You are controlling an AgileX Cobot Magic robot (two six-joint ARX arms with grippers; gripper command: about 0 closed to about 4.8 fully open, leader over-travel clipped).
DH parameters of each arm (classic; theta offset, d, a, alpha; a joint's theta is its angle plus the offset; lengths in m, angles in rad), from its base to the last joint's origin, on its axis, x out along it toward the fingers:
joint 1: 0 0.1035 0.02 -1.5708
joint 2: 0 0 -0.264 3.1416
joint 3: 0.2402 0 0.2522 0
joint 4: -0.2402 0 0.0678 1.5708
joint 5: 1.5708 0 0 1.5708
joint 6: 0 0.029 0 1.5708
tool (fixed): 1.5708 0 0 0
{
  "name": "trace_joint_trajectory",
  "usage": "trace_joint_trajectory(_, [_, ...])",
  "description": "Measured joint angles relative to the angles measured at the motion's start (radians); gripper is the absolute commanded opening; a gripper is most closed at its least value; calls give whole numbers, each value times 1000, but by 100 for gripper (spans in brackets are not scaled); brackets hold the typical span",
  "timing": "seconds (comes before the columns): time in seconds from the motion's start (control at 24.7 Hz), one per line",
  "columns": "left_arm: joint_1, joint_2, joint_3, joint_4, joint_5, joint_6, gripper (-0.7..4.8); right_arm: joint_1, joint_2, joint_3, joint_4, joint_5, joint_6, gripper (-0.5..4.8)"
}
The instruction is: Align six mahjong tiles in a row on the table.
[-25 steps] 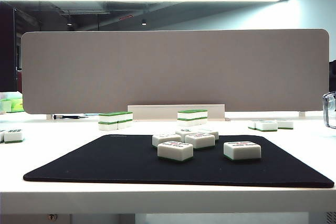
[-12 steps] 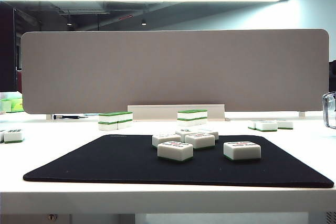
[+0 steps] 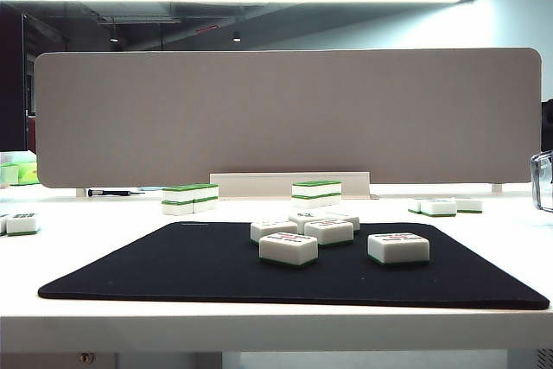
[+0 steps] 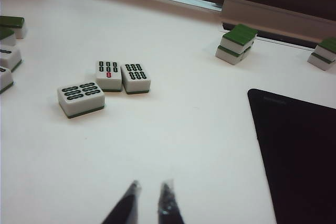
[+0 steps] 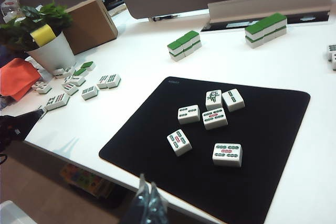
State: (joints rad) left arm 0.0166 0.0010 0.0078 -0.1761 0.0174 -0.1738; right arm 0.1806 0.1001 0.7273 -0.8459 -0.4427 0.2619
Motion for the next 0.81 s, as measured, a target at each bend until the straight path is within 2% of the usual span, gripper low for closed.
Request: trace_joint_trajectory(0.81, [0,0,0,0,0,0,52,0,0,0,0,0,-29,-1])
